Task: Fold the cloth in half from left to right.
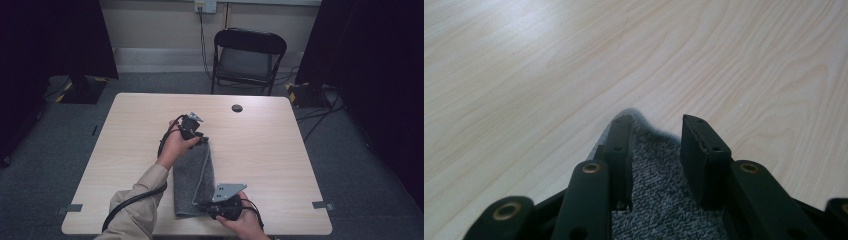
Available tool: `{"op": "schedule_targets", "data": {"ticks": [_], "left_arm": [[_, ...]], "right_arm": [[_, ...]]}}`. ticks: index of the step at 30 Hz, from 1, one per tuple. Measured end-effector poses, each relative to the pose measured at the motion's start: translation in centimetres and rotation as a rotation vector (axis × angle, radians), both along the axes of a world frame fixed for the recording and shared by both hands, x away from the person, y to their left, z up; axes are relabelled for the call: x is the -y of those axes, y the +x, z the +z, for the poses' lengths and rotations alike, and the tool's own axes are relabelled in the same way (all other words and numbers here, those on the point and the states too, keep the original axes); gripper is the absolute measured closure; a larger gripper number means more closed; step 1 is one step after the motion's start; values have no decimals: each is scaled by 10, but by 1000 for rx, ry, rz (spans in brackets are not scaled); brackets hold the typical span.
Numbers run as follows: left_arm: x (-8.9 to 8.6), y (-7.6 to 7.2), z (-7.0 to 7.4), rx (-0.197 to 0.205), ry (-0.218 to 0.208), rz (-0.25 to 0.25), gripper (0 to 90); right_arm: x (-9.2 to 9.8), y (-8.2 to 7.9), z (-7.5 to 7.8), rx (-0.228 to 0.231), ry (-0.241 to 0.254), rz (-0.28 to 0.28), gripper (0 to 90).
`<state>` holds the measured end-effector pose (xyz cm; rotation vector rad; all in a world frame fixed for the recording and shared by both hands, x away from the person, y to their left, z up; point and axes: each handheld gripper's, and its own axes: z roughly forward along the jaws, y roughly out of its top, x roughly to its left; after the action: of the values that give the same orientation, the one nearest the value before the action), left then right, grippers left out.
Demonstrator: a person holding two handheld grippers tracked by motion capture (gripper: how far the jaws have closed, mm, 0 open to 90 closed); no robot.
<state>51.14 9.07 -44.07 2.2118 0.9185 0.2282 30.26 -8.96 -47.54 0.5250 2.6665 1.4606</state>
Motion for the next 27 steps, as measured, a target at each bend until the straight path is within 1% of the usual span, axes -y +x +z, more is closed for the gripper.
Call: {"op": "schedule_targets", "data": {"ticks": [4,7,8,9,11,13,15,16,19,20,24,27], "left_arm": [[-5,-3,-2,-3,-9,-2,647],[-10,-5,-3,-4,4,1,637],[-11,-6,-4,2,6,8,631],[-13,-6,-5,0,4,9,631],[-17,-8,-6,1,18,10,618],[-21,-10,-7,2,13,18,605],[-25,-13,-9,0,21,19,604],[-26,-14,-9,5,24,19,604],[-31,-19,-9,10,20,18,593],[-33,-21,-9,12,26,13,587],[-39,-29,-10,19,-1,15,573],[-42,-36,-10,19,-2,7,571]], "right_arm": [[0,0,-1,-4,-4,0,840],[0,0,-2,-6,-9,0,836],[1,0,-2,-6,-11,0,834],[1,0,-3,-9,-13,-2,832],[1,0,-4,-11,-17,-1,830],[2,-1,-4,-14,-22,-1,827],[2,-1,-5,-15,-24,-2,828],[3,0,-5,-15,-27,-2,826],[6,0,-4,1,-36,-5,817],[8,0,-3,-1,-36,-8,813],[16,1,-4,-5,-41,-25,792],[22,1,-5,-6,-43,-38,784]]}}
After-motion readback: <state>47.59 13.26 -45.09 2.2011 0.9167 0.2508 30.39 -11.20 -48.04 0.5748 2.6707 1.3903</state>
